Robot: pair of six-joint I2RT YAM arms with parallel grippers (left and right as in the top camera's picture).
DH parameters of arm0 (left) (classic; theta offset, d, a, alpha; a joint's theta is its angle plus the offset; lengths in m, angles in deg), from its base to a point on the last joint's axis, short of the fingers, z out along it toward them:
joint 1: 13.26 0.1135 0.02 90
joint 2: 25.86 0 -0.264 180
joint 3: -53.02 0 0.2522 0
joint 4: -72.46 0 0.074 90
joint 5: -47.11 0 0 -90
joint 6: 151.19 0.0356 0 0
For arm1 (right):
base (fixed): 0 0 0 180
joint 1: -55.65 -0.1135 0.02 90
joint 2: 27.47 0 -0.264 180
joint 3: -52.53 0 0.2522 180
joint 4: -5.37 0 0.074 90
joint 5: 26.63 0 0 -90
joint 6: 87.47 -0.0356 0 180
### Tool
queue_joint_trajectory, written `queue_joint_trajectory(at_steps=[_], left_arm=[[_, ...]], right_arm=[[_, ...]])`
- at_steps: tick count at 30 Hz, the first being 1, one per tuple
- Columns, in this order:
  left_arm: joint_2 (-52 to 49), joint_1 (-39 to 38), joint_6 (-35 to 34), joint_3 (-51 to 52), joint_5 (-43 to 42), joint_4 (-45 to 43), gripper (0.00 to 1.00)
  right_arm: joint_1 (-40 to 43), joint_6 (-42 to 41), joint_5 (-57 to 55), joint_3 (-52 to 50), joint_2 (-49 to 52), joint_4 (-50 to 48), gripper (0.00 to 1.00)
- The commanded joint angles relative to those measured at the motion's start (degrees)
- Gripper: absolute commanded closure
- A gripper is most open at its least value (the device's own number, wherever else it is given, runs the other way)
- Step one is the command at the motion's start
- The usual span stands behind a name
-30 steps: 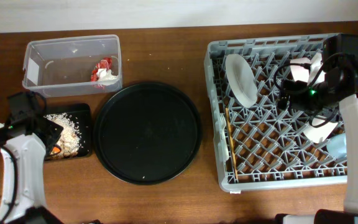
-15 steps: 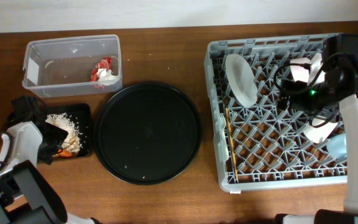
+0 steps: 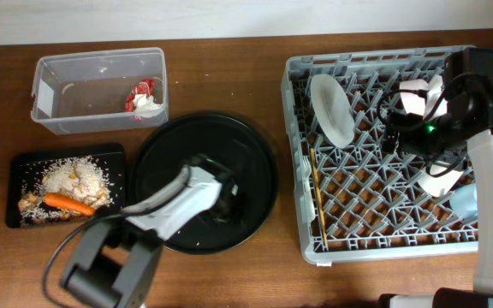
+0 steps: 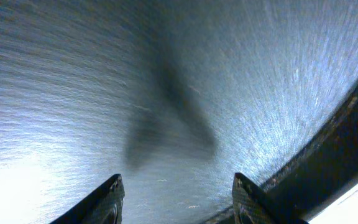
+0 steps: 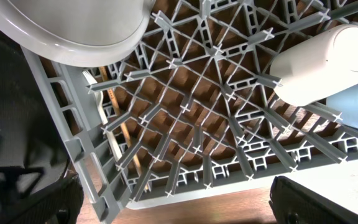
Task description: Sort waste into correct bins and load items into the dishwasher rack
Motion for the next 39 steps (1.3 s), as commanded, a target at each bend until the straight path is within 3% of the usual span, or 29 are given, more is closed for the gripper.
queue_joint_trajectory(at_steps=[1, 4, 6, 8, 9, 10, 11, 13, 15, 17, 19, 20, 22, 24, 33, 34, 39], left_arm=[[-4.44, -6.84, 3.52, -0.59, 0.92, 2.40, 0.45], [-4.44, -7.39, 5.88, -0.81, 0.92, 3.19, 0.45], [-4.42, -6.71, 7.17, -2.67, 5.97, 4.92, 0.44], [-2.54, -2.82, 7.15, -13.55, 12.87, 12.00, 0.42], [0.44, 1.51, 7.21, -20.98, 15.65, 15.04, 0.35], [2.67, 6.10, 7.39, -24.83, 15.43, 15.41, 0.18], [4.44, 14.64, 8.92, -27.39, 11.39, 15.69, 0.13], [4.87, 23.47, 9.73, -27.52, 5.97, 19.39, 0.13], [5.20, 36.96, 9.94, -27.39, 5.14, 30.45, 0.18], [13.88, 46.45, 12.76, -21.00, -1.46, 28.35, 0.20], [29.99, 47.01, 13.14, -7.74, -0.96, 18.80, 0.13], [38.34, 46.36, 14.27, -1.18, -0.46, 14.38, 0.02], [53.75, 45.88, 13.51, 8.90, 1.20, 8.28, 0.01], [64.57, 45.86, 13.46, 11.61, 1.20, 6.23, 0.01], [66.47, 45.88, 13.55, 11.61, 1.25, 7.41, 0.01], [66.47, 45.88, 13.53, 11.61, 1.25, 7.41, 0.01], [66.47, 45.88, 13.55, 11.61, 1.22, 7.45, 0.01]], right_arm=[[0.37, 0.42, 0.26, 0.00, -0.59, 0.07, 0.01], [0.37, 0.42, 0.26, 0.00, -0.59, 0.07, 0.01], [0.37, 0.42, 0.26, 0.00, -0.59, -0.02, 0.01], [0.37, 0.44, 0.26, 0.00, -0.59, -0.02, 0.01], [0.37, 0.46, 0.26, 0.00, -0.52, -1.03, 0.01], [0.37, 0.90, 0.42, 0.00, -0.33, -1.95, 0.01], [0.37, 5.79, 6.12, 0.00, 0.81, -2.58, 0.01], [0.37, 8.79, 8.46, 0.00, 2.80, 0.70, 0.01], [0.37, 8.76, 7.10, 0.00, 2.14, 3.08, 0.01], [0.37, 7.63, 4.63, -3.34, -5.20, 0.96, 0.01], [0.37, 6.38, 3.26, -16.72, -19.23, -9.86, 0.01], [0.37, 6.38, 3.23, -24.65, -27.26, -15.69, 0.01], [0.37, 6.40, 2.05, -33.24, -37.29, -20.26, 0.01], [0.37, 6.43, 1.49, -35.95, -42.77, -17.29, 0.01], [-0.04, 6.40, 1.49, -36.11, -39.17, -16.94, 0.01], [-0.07, 6.43, -3.74, -36.17, -39.52, -16.94, 0.01], [-1.77, 6.78, -5.33, -38.71, -57.55, -21.03, 0.01]])
